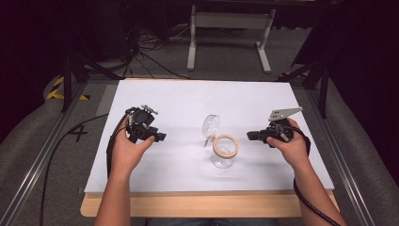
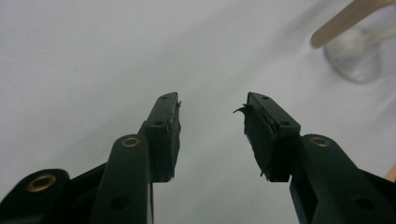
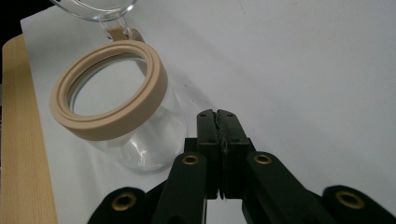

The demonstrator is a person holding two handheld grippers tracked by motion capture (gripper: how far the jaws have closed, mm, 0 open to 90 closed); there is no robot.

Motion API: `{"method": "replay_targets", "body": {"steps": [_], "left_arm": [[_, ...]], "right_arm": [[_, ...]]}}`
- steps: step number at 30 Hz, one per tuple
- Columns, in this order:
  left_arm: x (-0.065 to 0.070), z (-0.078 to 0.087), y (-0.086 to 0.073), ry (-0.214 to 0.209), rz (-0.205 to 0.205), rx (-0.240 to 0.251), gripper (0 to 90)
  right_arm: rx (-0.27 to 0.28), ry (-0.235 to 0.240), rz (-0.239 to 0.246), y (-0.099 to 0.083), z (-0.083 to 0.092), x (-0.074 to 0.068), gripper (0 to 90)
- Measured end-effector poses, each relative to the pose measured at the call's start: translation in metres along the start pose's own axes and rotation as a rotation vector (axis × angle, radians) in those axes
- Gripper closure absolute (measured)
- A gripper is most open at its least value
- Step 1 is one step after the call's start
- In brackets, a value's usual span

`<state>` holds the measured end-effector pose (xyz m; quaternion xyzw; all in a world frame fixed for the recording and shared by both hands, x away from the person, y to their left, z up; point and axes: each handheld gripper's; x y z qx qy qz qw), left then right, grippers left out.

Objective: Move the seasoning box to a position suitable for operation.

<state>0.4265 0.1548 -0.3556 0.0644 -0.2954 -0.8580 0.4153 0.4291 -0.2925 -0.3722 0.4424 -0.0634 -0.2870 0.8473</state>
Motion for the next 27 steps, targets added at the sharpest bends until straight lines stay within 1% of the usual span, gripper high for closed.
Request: {"method": "replay_targets", "body": {"steps": [1,2,4,5,7,9,11,13,16,19,22,24,25,27], "left_arm": [[0.002,0.003,-0.002,-0.006,-0.007,0.002,52.8],[0.002,0.003,-0.002,-0.006,-0.007,0.002,52.9],[0.004,0.008,-0.002,-0.049,-0.003,0.057,53.0],[0.005,0.011,-0.001,-0.059,-0.003,0.078,53.2],[0.008,0.014,0.000,-0.065,-0.014,0.103,53.1],[0.011,0.016,0.001,-0.073,-0.019,0.102,52.8],[0.014,0.018,0.002,-0.072,-0.032,0.092,52.6],[0.017,0.021,0.003,-0.080,-0.043,0.093,52.6],[0.022,0.023,0.003,-0.085,-0.051,0.110,52.5],[0.026,0.026,0.004,-0.089,-0.054,0.108,52.6],[0.029,0.027,0.005,-0.103,-0.069,0.114,53.0],[0.031,0.027,0.006,-0.109,-0.073,0.113,53.3],[0.031,0.026,0.006,-0.107,-0.072,0.113,53.7],[0.032,0.025,0.007,-0.115,-0.068,0.110,54.2]], "right_arm": [[0.009,-0.008,0.012,0.001,0.004,-0.002,89.2],[0.009,-0.008,0.012,0.001,0.004,-0.002,89.2],[0.012,-0.020,0.013,0.001,0.006,-0.002,89.1],[0.010,-0.025,0.012,0.000,0.005,-0.001,88.8],[-0.004,-0.029,0.011,-0.002,0.002,0.000,88.7],[-0.016,-0.021,0.013,-0.003,-0.001,-0.001,88.6],[-0.024,-0.017,0.015,-0.003,-0.003,-0.002,88.5],[-0.028,-0.005,0.022,-0.002,-0.005,-0.005,88.4],[-0.032,0.003,0.034,-0.001,-0.008,-0.009,88.5],[-0.039,0.001,0.046,0.000,-0.010,-0.012,88.8],[-0.045,0.006,0.044,-0.001,-0.013,-0.012,89.0],[-0.063,0.009,0.034,-0.005,-0.019,-0.010,89.2],[-0.072,0.011,0.034,-0.006,-0.022,-0.009,89.3],[-0.087,0.014,0.031,-0.008,-0.028,-0.009,89.3]]}}
Point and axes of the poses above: each handheld gripper's, and its own axes: z roughly backward along the jaws, y roughly out of its top, x roughly to its right, and after that the axes turned 2 degrees about x, right-handed
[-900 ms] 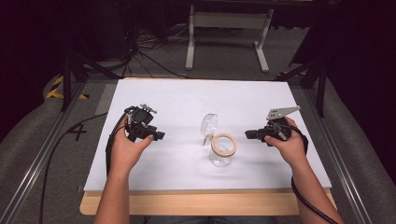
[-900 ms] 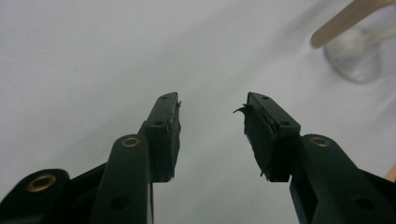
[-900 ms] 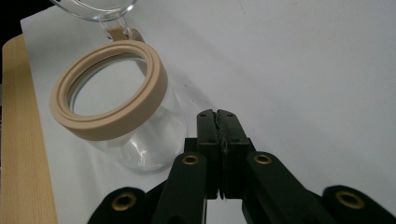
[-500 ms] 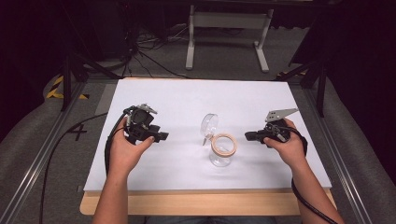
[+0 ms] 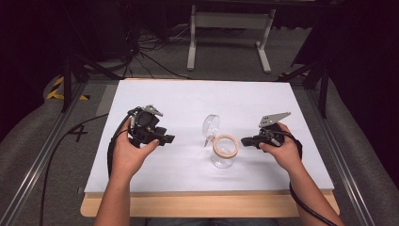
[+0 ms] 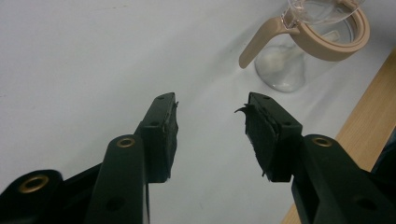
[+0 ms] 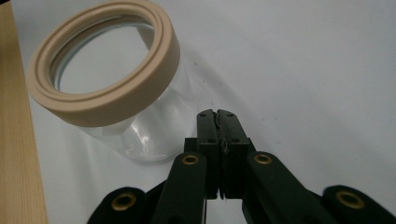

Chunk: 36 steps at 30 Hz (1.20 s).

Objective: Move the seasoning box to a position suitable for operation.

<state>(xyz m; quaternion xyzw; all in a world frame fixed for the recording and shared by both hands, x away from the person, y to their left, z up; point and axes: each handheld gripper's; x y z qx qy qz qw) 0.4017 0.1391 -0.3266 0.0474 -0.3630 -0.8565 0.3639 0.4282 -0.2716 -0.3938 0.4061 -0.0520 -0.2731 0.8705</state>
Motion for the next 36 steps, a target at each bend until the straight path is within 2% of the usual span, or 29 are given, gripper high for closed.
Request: {"method": "replay_targets", "body": {"steps": [5,9,15,18,26,31,36], "left_arm": [[0.000,-0.001,0.000,0.001,-0.005,-0.024,54.9],[0.001,-0.003,0.000,0.007,-0.009,-0.021,54.9],[0.001,-0.009,0.001,0.003,-0.016,-0.038,54.0],[0.001,-0.009,0.000,0.001,-0.014,-0.036,54.0],[0.000,-0.009,0.000,0.001,-0.014,-0.037,54.0],[-0.001,-0.011,0.002,-0.001,-0.022,-0.036,53.8],[-0.003,-0.015,0.004,-0.010,-0.011,-0.018,54.4]], "right_arm": [[-0.032,0.013,-0.003,-0.003,-0.012,-0.001,89.4],[-0.052,0.021,0.006,-0.004,-0.022,-0.004,89.4],[-0.053,0.043,0.010,-0.006,-0.031,-0.005,89.9],[-0.063,0.031,0.016,-0.006,-0.032,-0.006,89.9],[-0.078,0.039,0.024,-0.005,-0.032,-0.009,90.0],[-0.095,0.058,0.040,-0.005,-0.032,-0.016,90.0],[-0.111,0.077,0.064,-0.004,-0.033,-0.026,90.0]]}}
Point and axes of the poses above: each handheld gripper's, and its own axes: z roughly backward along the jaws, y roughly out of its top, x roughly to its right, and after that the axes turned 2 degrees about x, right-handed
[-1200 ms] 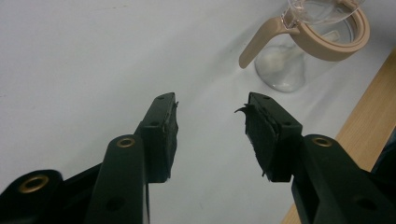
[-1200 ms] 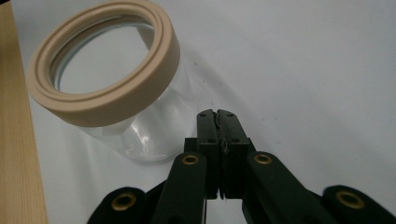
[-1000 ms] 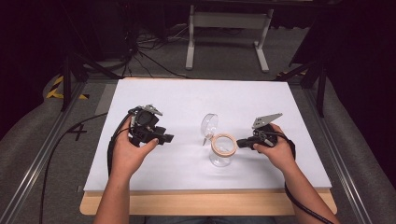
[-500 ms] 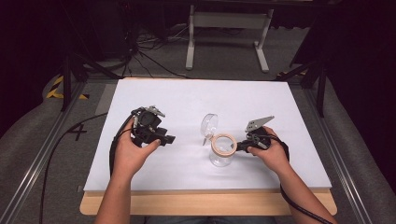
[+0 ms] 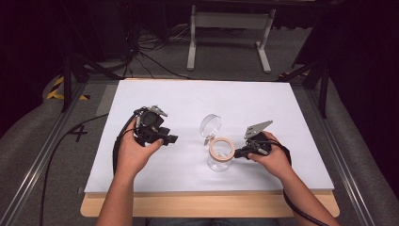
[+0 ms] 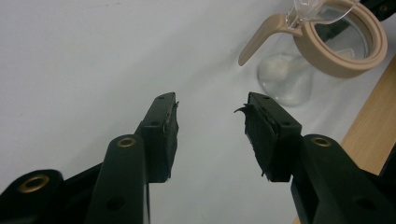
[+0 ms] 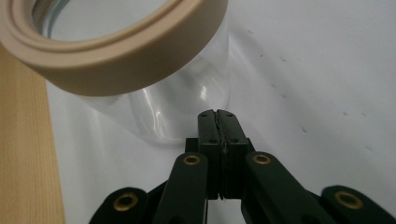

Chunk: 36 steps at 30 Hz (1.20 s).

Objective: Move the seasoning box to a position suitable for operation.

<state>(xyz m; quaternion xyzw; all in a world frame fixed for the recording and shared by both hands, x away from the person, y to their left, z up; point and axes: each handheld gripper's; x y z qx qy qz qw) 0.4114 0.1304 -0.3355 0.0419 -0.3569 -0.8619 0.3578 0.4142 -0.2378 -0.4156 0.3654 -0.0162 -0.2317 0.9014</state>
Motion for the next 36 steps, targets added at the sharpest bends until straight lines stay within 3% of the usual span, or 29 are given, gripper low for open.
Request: {"method": "replay_targets", "body": {"steps": [11,24,31,36], "left_arm": [[-0.001,-0.009,0.001,-0.011,-0.025,0.036,61.2],[-0.001,-0.012,0.004,-0.045,-0.038,0.037,65.6],[0.000,-0.017,0.006,-0.055,-0.043,0.042,68.5],[0.001,-0.019,0.012,-0.059,-0.046,0.073,74.4]], "right_arm": [[-0.019,0.032,0.043,0.003,-0.005,-0.020,90.0],[-0.034,0.069,0.079,0.007,-0.012,-0.037,89.9],[-0.043,0.058,0.091,0.008,-0.013,-0.041,89.9],[-0.016,0.035,0.065,0.008,0.000,-0.043,90.0]]}}
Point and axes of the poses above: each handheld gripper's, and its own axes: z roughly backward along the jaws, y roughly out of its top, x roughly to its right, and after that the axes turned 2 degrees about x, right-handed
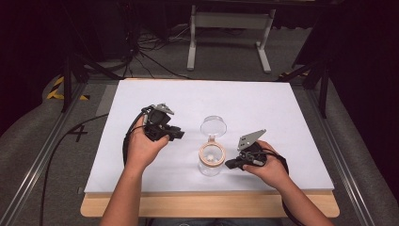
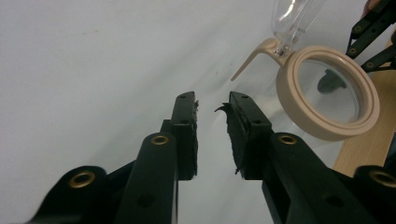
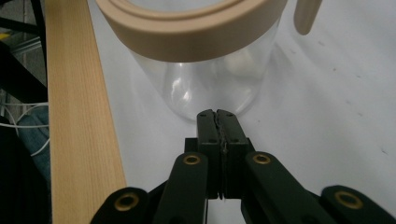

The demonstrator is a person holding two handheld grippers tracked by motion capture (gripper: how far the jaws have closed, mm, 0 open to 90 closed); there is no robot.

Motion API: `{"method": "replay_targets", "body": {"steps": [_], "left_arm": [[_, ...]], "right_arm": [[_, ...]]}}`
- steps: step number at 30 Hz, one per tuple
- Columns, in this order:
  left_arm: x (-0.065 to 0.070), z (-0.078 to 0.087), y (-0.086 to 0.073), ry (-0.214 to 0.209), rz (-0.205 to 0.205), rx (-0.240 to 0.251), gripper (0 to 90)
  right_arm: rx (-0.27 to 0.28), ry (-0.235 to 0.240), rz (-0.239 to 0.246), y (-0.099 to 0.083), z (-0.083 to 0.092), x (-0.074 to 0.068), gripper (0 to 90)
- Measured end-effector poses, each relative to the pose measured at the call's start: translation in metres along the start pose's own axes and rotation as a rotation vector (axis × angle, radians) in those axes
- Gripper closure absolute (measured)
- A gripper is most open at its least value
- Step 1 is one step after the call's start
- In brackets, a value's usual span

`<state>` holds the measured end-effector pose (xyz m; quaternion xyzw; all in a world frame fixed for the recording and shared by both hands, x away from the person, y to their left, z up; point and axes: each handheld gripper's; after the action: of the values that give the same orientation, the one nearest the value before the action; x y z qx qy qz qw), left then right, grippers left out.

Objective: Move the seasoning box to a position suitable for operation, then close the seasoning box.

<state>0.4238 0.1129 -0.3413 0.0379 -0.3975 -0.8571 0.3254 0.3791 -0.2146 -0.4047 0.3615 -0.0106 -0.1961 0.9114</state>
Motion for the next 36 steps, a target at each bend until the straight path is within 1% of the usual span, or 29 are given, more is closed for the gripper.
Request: {"method": "replay_targets", "body": {"steps": [3,4,6,7,8,9,11,13,14,16,19,22,23,25,26,27,28,30,31,33,34,35,36], "left_arm": [[0.002,-0.002,0.004,-0.001,-0.007,0.038,78.8],[0.003,-0.002,0.005,0.002,0.002,0.048,80.9],[0.003,-0.004,0.007,0.012,0.005,0.062,83.2],[0.003,-0.005,0.008,0.015,0.018,0.070,84.3],[0.003,-0.008,0.009,0.020,0.034,0.094,85.1],[0.004,-0.009,0.010,0.016,0.045,0.102,85.2],[0.005,-0.012,0.012,0.017,0.060,0.122,84.0],[0.007,-0.017,0.013,0.017,0.061,0.133,84.7],[0.007,-0.019,0.014,0.018,0.050,0.132,85.4],[0.009,-0.023,0.015,0.018,0.041,0.134,86.2],[0.010,-0.028,0.015,0.014,0.043,0.145,86.4],[0.010,-0.029,0.013,-0.006,0.048,0.172,86.5],[0.010,-0.029,0.013,-0.006,0.048,0.172,86.4],[0.012,-0.029,0.013,-0.007,0.041,0.178,86.4],[0.013,-0.030,0.014,-0.010,0.032,0.184,86.2],[0.014,-0.030,0.014,-0.011,0.037,0.187,86.1],[0.015,-0.030,0.014,-0.009,0.028,0.192,85.9],[0.016,-0.030,0.014,-0.007,0.018,0.190,85.5],[0.018,-0.030,0.014,-0.007,0.027,0.191,85.5],[0.019,-0.032,0.013,-0.007,0.019,0.190,85.2],[0.019,-0.032,0.013,-0.009,0.008,0.187,85.1],[0.021,-0.032,0.013,-0.004,0.014,0.179,85.0],[0.022,-0.033,0.013,-0.006,0.009,0.183,85.0]], "right_arm": [[0.034,-0.013,-0.017,0.000,0.011,-0.003,90.0],[0.053,-0.017,-0.025,0.001,0.016,-0.005,90.0],[0.088,-0.020,-0.028,0.003,0.023,-0.007,90.0],[0.102,-0.020,-0.031,0.004,0.026,-0.009,90.0],[0.117,-0.019,-0.028,0.006,0.029,-0.011,90.0],[0.129,-0.024,-0.028,0.008,0.032,-0.012,90.0],[0.149,-0.022,-0.029,0.011,0.035,-0.014,90.0],[0.172,-0.018,-0.034,0.014,0.037,-0.016,90.0],[0.185,-0.017,-0.036,0.015,0.038,-0.017,90.0],[0.206,-0.011,-0.046,0.018,0.038,-0.018,90.0],[0.231,-0.015,-0.050,0.022,0.037,-0.019,90.0],[0.253,-0.023,-0.060,0.024,0.035,-0.020,90.0],[0.253,-0.023,-0.060,0.024,0.035,-0.020,90.0],[0.270,-0.026,-0.072,0.024,0.033,-0.020,90.0],[0.272,-0.026,-0.079,0.024,0.032,-0.020,90.0],[0.273,-0.026,-0.077,0.024,0.031,-0.020,90.0],[0.273,-0.025,-0.079,0.024,0.030,-0.020,90.0],[0.285,-0.024,-0.078,0.025,0.029,-0.019,90.0],[0.291,-0.026,-0.076,0.026,0.029,-0.020,90.0],[0.295,-0.025,-0.071,0.028,0.029,-0.021,90.0],[0.298,-0.026,-0.068,0.028,0.028,-0.022,90.0],[0.298,-0.023,-0.067,0.028,0.028,-0.022,90.0],[0.300,-0.021,-0.067,0.029,0.027,-0.022,90.0]]}}
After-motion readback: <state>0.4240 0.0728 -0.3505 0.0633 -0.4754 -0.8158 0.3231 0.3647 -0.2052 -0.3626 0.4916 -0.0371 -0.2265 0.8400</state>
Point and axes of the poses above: each handheld gripper's, and its own axes: z roughly backward along the jaws, y roughly out of its top, x roughly to its right, and after that the axes turned 2 degrees about x, right-handed
